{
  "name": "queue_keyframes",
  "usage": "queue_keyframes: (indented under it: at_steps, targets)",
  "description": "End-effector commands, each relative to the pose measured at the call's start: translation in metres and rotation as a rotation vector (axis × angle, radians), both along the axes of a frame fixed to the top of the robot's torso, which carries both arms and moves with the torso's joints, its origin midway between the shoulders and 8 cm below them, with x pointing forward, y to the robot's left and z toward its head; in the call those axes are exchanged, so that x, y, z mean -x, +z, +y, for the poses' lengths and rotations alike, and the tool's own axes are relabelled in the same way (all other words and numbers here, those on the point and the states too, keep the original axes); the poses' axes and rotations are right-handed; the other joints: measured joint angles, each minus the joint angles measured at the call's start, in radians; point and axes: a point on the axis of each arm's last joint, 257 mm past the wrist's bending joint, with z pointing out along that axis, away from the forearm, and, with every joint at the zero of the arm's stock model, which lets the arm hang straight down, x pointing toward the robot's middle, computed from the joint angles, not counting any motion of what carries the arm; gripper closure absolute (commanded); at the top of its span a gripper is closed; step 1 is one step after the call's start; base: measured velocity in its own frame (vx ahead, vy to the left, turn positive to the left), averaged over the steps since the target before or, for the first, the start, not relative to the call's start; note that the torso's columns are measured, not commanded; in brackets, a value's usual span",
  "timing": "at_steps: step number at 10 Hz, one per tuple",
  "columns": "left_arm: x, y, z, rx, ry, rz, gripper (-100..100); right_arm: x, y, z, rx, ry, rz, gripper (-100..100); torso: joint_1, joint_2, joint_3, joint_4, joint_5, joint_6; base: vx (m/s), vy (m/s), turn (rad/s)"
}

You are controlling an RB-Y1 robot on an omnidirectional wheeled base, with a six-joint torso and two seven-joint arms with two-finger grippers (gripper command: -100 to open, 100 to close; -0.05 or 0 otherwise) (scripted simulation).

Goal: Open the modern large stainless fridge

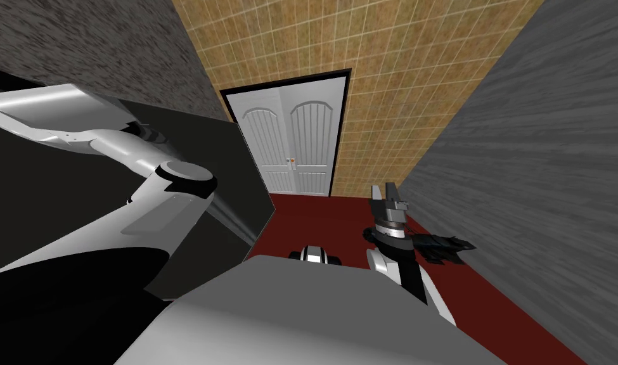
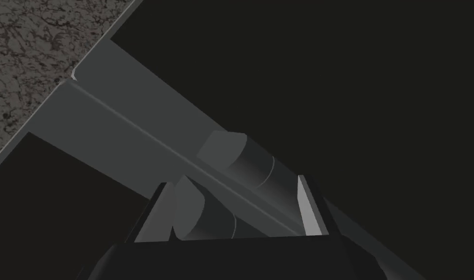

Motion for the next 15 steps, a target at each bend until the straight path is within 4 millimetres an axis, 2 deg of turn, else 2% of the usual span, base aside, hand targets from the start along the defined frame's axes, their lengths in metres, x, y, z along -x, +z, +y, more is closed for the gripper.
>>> queue_keyframes:
  at_steps: [1, 2, 4, 7, 10, 11, 12, 13, 15]
  targets:
    - [0.028, 0.000, 0.015, 0.001, 0.071, 0.003, 100, 0.000, 0.000, 0.000, 0.000, 0.000, 0.000, 0, -0.002, -0.006, -0.002, -0.004, 0.004, -0.002, 0.219, -0.212, 0.028]
    - [0.028, 0.000, 0.015, 0.001, 0.071, 0.003, 100, 0.000, 0.000, 0.000, 0.000, 0.000, 0.000, 0, -0.004, -0.014, -0.008, -0.006, 0.003, -0.002, 0.206, -0.217, 0.093]
    - [0.057, 0.001, 0.029, 0.002, 0.141, 0.005, 100, 0.000, 0.000, 0.000, 0.000, 0.000, 0.000, 0, 0.000, -0.016, -0.011, -0.008, 0.003, 0.006, 0.212, -0.238, 0.010]
    - [0.102, 0.002, 0.047, 0.003, 0.248, 0.007, 100, 0.000, 0.000, 0.000, 0.000, 0.000, 0.000, 0, -0.004, -0.004, -0.004, 0.001, -0.005, -0.002, 0.284, -0.295, 0.020]
    - [0.148, 0.004, 0.060, 0.003, 0.355, 0.008, 100, 0.000, 0.000, 0.000, 0.000, 0.000, 0.000, 0, -0.003, 0.002, 0.001, 0.003, -0.004, -0.003, 0.294, -0.307, 0.034]
    - [0.142, 0.005, 0.059, 0.003, 0.332, 0.007, 100, 0.000, 0.000, 0.000, 0.000, 0.000, 0.000, 0, -0.002, 0.001, 0.000, 0.003, -0.004, -0.003, 0.136, -0.140, 0.025]
    - [0.146, 0.006, 0.060, 0.002, 0.336, 0.009, -100, 0.000, 0.000, 0.000, 0.000, 0.000, 0.000, 0, 0.007, 0.006, 0.002, 0.004, -0.002, -0.002, -0.004, 0.074, 0.036]
    - [0.146, 0.006, 0.060, 0.002, 0.336, 0.009, -100, 0.000, 0.000, 0.000, 0.000, 0.000, 0.000, 0, 0.016, 0.011, 0.006, 0.006, 0.001, -0.004, -0.016, 0.160, 0.029]
    - [0.147, 0.007, 0.061, 0.001, 0.337, 0.010, -100, 0.000, 0.000, 0.000, 0.001, 0.000, 0.000, 0, 0.007, 0.005, 0.002, 0.004, -0.001, -0.003, -0.066, 0.190, 0.032]
